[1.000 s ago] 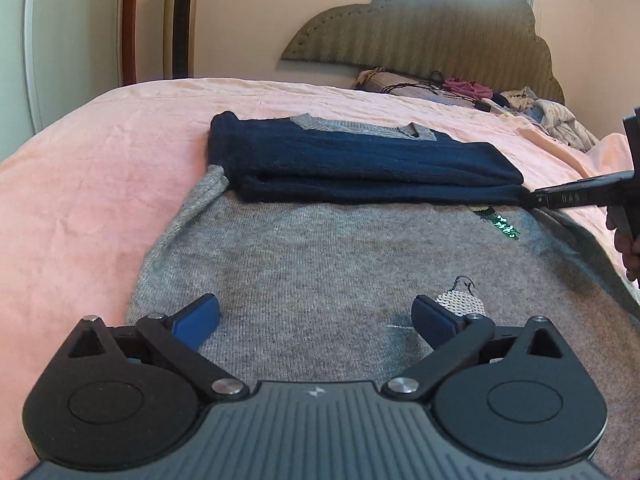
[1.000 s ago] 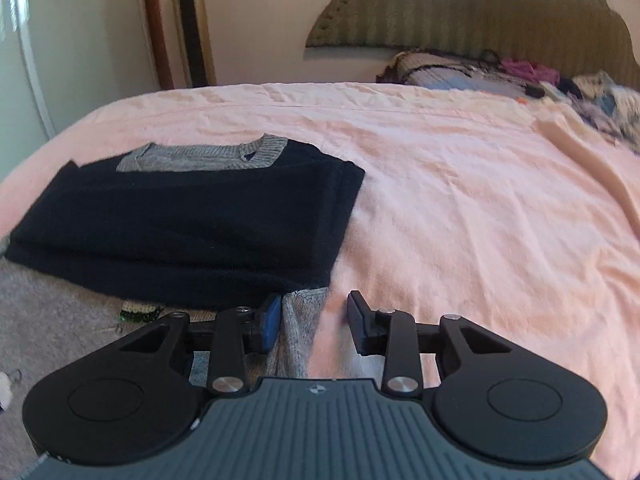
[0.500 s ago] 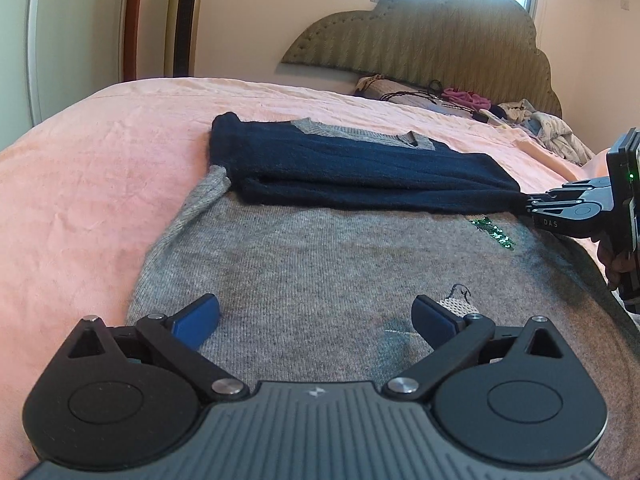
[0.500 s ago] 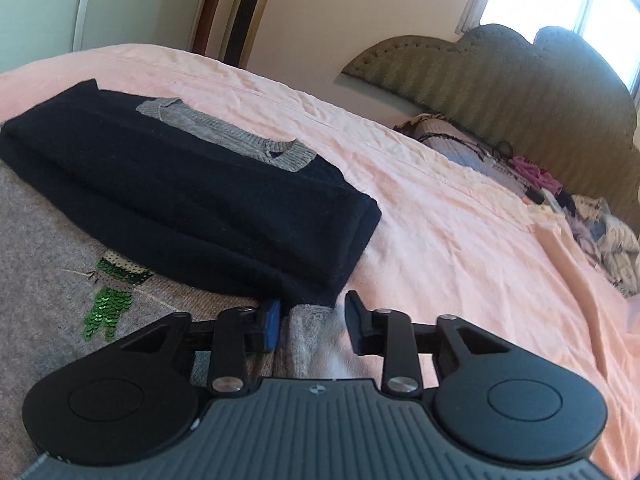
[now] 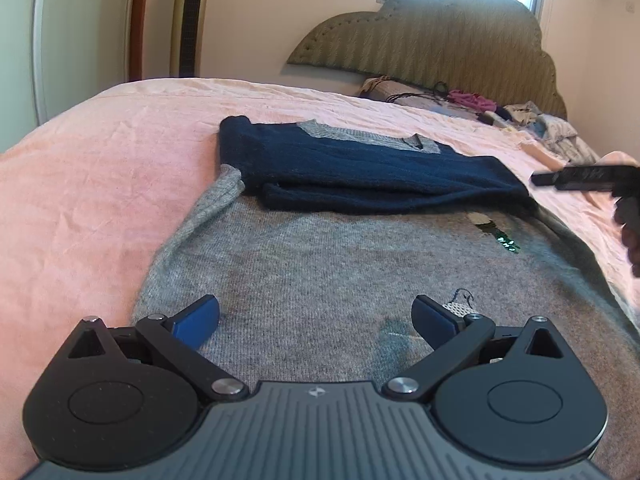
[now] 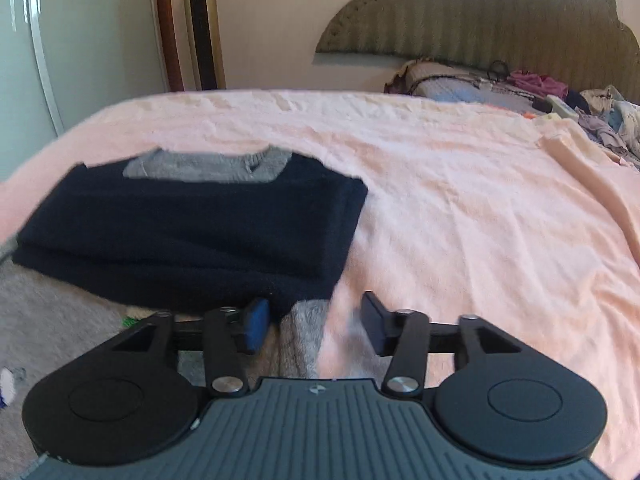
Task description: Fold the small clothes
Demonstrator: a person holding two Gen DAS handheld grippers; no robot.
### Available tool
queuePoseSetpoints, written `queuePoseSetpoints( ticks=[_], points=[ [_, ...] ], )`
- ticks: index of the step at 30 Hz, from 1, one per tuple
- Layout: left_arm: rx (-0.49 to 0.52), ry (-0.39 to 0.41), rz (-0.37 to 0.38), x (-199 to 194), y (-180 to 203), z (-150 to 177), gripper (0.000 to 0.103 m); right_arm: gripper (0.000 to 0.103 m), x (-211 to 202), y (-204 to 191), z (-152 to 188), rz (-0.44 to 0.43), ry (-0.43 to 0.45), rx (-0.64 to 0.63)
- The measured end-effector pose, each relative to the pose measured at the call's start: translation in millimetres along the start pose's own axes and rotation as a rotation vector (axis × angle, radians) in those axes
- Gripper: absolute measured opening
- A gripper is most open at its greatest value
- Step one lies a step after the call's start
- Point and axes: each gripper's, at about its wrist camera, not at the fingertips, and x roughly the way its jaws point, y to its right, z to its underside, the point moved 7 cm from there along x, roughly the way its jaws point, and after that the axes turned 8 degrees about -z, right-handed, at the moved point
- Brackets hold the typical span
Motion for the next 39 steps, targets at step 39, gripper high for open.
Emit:
queuePoseSetpoints(
  ticks=[39],
  points=[
    [0.072, -0.073, 0.019, 16.0, 12.6, -20.0, 0.103, 0.101, -0.6, -71.9, 61.6, -0.011, -0.085, -0.077]
  ],
)
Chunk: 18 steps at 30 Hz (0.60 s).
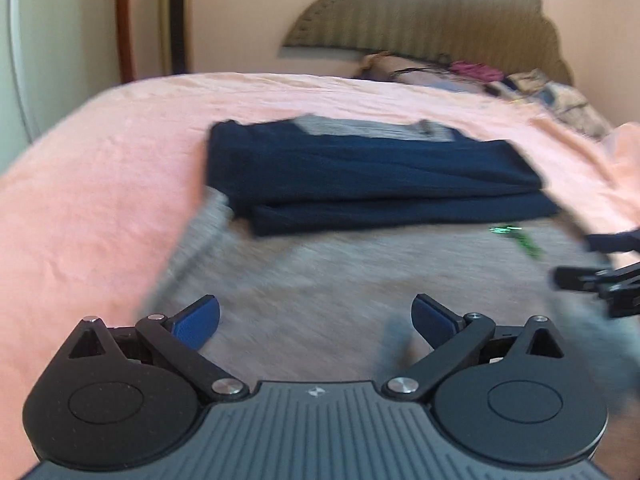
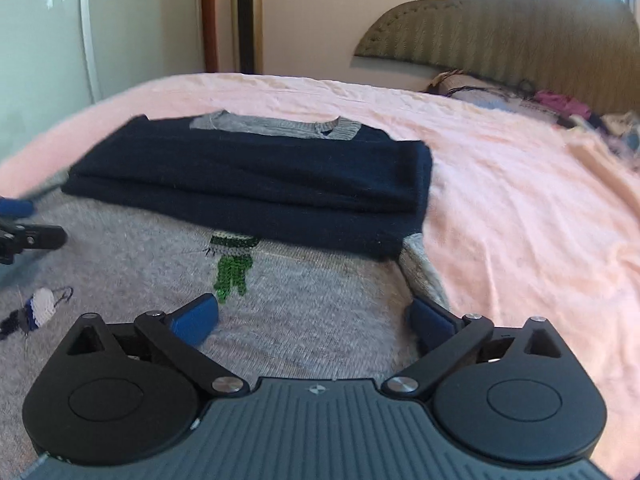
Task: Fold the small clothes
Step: 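Move both open tools back over the grey sweater toward its hem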
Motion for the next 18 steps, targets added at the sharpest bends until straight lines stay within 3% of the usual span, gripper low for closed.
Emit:
queuePoseSetpoints(
  ticks=[3, 4, 5, 7, 11, 13, 16, 18],
  points=[
    [0.087, -0.033, 0.024, -7.2, 16.8, 22.0, 0.103, 0.103, -15.6, -27.0, 14.1, -0.109, 0.002, -0.001],
    [0.146, -0.002, -0.003, -8.4, 17.4, 28.9, 0.103, 0.103, -12.6, -30.3, 26.0, -0.095, -0.037, -0.028],
    [0.187, 0.059, -0.014, -12.3, 14.1, 35.5, 0.103, 0.103, -16.7, -30.4, 33.9, -0.083, 0.002, -0.080],
    [0.126, 0.039, -0.008, -12.9, -4.1, 35.0, 0.103, 0.103, -26.1, -15.5, 38.0, -0.101, 0.022, -0.024],
    [0.100, 0.007, -0.087, -19.3, -15.5, 33.3, 0.103, 0.103, -31.4, 5.1, 39.5, -0.035, 0.004, -0.017],
    [0.074, -0.007, -0.052, -35.7, -7.3, 38.0, 0.103, 0.101, -38.6, -3.5, 36.7, 0.022, -0.016, -0.009],
    [0.059, -0.017, 0.036, -58.0, 12.4, 55.8, 0.103, 0.103, -58.1, -37.6, 36.5, -0.074, 0.011, 0.011],
    [0.111, -0.022, 0.025, -61.6, 21.6, 73.7, 0.103, 0.103, -60.5, -59.6, 48.0, -0.114, -0.025, -0.021]
  ],
)
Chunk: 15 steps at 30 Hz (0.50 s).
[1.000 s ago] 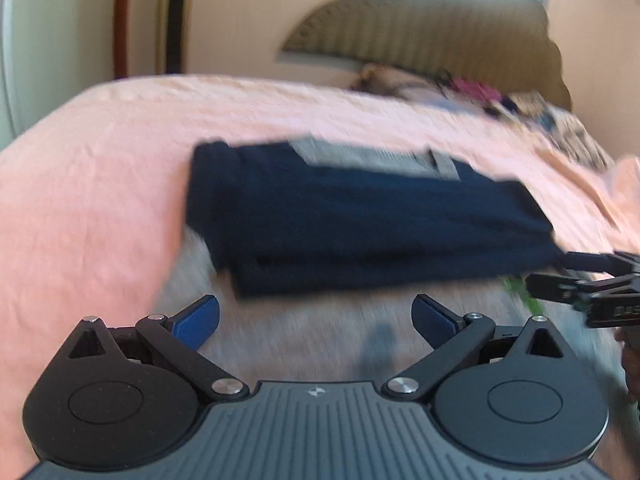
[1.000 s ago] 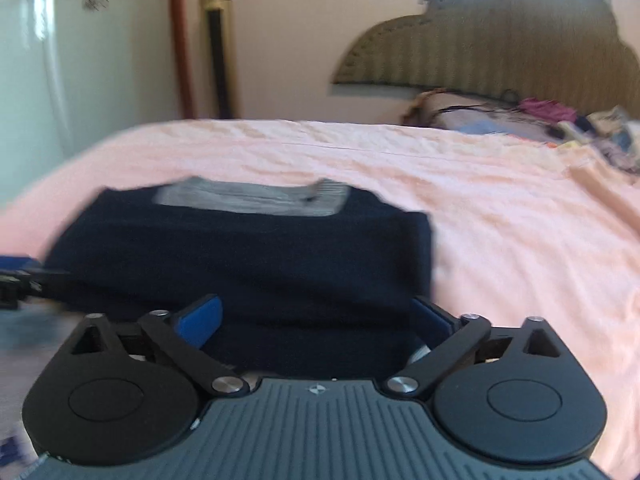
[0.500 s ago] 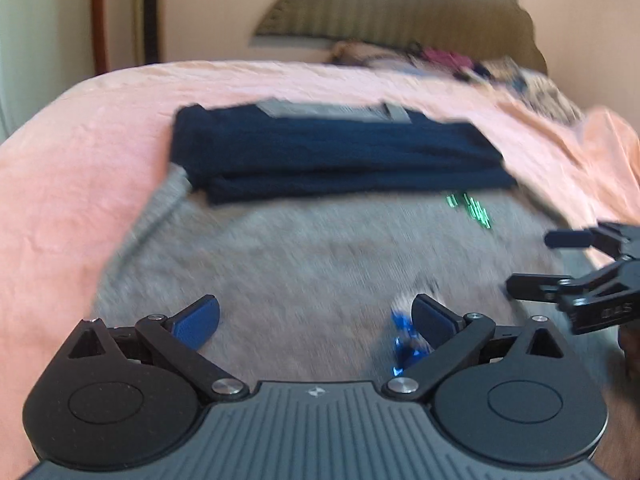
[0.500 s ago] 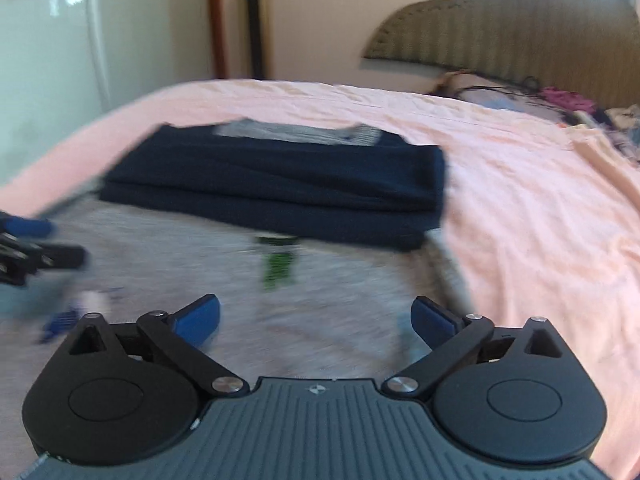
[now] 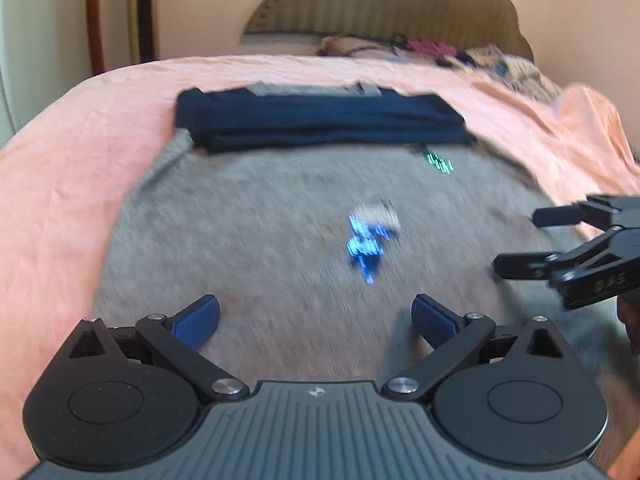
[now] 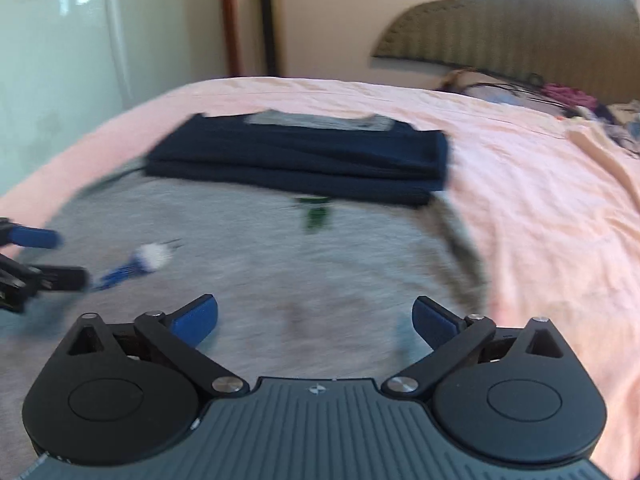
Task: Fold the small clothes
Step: 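Move both open tools back over the grey sweater toward its hem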
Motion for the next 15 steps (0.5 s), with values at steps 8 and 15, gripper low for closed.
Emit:
queuePoseSetpoints(
  ticks=[8, 15],
  points=[
    [0.050, 0.009, -0.062, -10.6, -6.1, 7.4, 0.103, 0.103, -15.3, 20.5, 24.9, 0.069, 0.012, 0.005],
    [0.021, 0.016, -0.084, -29.1, -6.4, 32.1, 0.103, 0.103, -27.1, -20.9, 46.0, 0.030, 0.017, -0.048]
  ],
)
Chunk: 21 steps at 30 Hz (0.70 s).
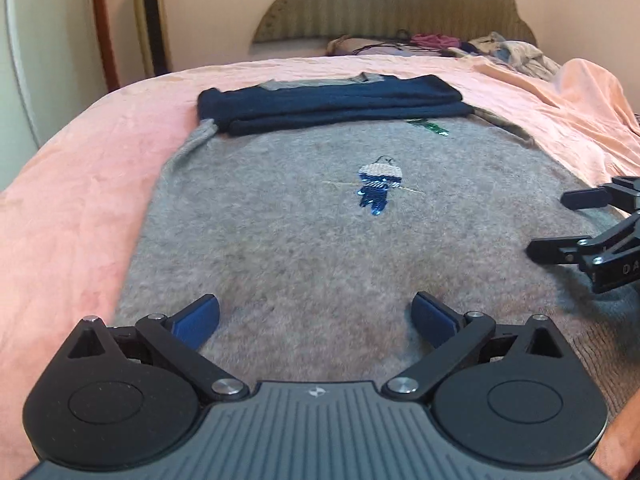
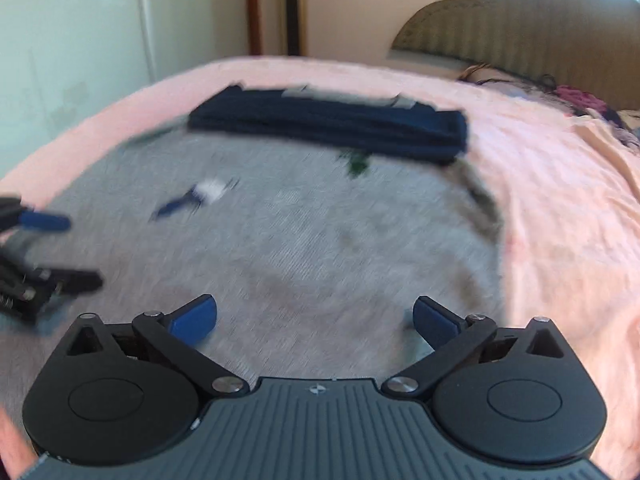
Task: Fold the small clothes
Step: 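Move both open tools back over the grey sweater toward its hem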
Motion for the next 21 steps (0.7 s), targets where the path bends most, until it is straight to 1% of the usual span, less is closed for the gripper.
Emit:
queuePoseSetpoints(
  ticks=[1, 2, 4, 5, 7, 8, 9, 10, 12, 13, 14, 15, 16, 18, 21],
  points=[
    [-0.013, -0.017, -0.013, -3.2, -2.3, -0.7, 0.103, 0.103, -1.7, 3.1, 2.0, -0.003, 0.005, 0.019],
    [-0.035, -0.035, -0.024, -5.8, -5.1, -2.2, 0.103, 0.103, -3.9, 6.5, 1.1, 0.012, -0.012, 0.036],
    [-0.083, -0.045, -0.018, -7.8, -9.4, -9.5, 0.103, 0.103, -9.4, 12.6, -4.1, 0.071, -0.040, 0.078],
    [-0.103, -0.033, -0.021, -5.1, -10.4, -15.3, 0.103, 0.103, -11.9, 14.7, -8.4, 0.078, -0.037, 0.110],
    [-0.134, -0.024, -0.068, 6.1, -9.9, -28.6, 0.103, 0.103, -11.3, 16.2, -22.9, 0.059, 0.005, 0.169],
    [-0.148, -0.018, -0.072, 12.9, -8.0, -35.8, 0.103, 0.103, -4.8, 16.5, -34.3, 0.051, 0.028, 0.198],
    [-0.169, -0.015, -0.070, 22.2, -5.6, -42.5, 0.103, 0.103, 1.6, 17.5, -41.5, 0.047, 0.036, 0.224],
    [-0.177, -0.026, -0.083, 30.6, -3.5, -46.0, 0.103, 0.103, 12.5, 19.9, -48.3, 0.049, 0.031, 0.257],
    [-0.163, -0.049, -0.129, 48.6, 1.8, -46.5, 0.103, 0.103, 42.8, 26.6, -57.6, 0.102, -0.022, 0.329],
    [-0.145, -0.023, -0.152, 51.6, 4.4, -45.3, 0.103, 0.103, 54.0, 29.7, -57.7, 0.135, -0.043, 0.346],
    [-0.137, -0.001, -0.158, 51.4, 6.4, -43.9, 0.103, 0.103, 58.8, 28.7, -59.3, 0.192, -0.026, 0.305],
    [-0.140, 0.005, -0.159, 50.0, 6.7, -42.5, 0.103, 0.103, 65.3, 26.3, -57.2, 0.232, -0.036, 0.261],
    [-0.143, 0.006, -0.154, 49.6, 5.9, -41.6, 0.103, 0.103, 66.3, 21.9, -54.4, 0.250, -0.007, 0.221],
    [-0.149, 0.012, -0.146, 48.7, 4.8, -40.1, 0.103, 0.103, 60.7, 20.4, -46.0, 0.252, 0.040, 0.222],
    [-0.147, 0.015, -0.148, 47.7, 4.5, -40.5, 0.103, 0.103, 48.8, 18.5, -37.7, 0.245, 0.033, 0.217]
  ],
)
